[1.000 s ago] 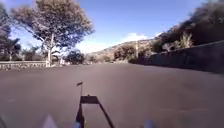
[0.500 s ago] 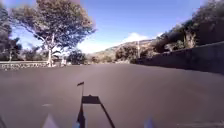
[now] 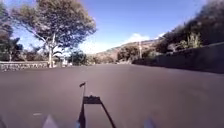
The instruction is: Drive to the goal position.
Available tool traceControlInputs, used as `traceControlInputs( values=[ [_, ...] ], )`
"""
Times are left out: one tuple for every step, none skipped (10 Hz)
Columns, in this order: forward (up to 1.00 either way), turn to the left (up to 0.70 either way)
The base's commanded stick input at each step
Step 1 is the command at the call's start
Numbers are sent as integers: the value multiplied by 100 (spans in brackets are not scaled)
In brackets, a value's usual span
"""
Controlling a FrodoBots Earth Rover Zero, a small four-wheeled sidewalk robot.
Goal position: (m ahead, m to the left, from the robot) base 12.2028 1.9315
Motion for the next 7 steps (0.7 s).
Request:
traceControlInputs(
  values=[
    [70,0],
    [70,0],
    [70,0],
    [70,0],
    [70,0],
    [70,0],
    [70,0]
  ],
)
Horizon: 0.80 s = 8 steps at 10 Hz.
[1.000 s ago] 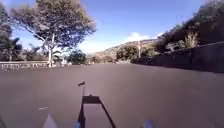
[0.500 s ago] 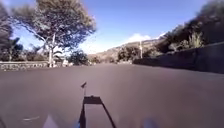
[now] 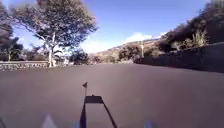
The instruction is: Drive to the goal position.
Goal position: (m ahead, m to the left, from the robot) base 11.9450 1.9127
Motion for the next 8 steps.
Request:
traceControlInputs(
  values=[
    [70,0],
    [70,0],
    [70,0],
    [70,0],
    [70,0],
    [70,0],
    [70,0],
    [70,0]
  ],
)
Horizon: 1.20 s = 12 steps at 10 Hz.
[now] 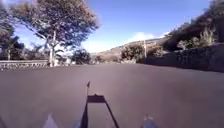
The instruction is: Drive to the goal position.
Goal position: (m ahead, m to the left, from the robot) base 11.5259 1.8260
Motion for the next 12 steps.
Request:
traceControlInputs(
  values=[
    [70,0],
    [70,0],
    [70,0],
    [70,0],
    [70,0],
    [70,0],
    [70,0],
    [70,0],
    [70,0],
    [70,0],
    [70,0],
    [70,0]
  ],
)
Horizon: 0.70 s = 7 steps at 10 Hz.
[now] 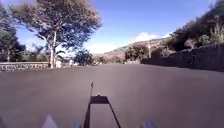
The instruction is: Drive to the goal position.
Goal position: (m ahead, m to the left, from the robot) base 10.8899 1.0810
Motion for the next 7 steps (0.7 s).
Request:
traceControlInputs(
  values=[
    [70,0],
    [70,0],
    [70,0],
    [70,0],
    [70,0],
    [70,0],
    [70,0]
  ],
)
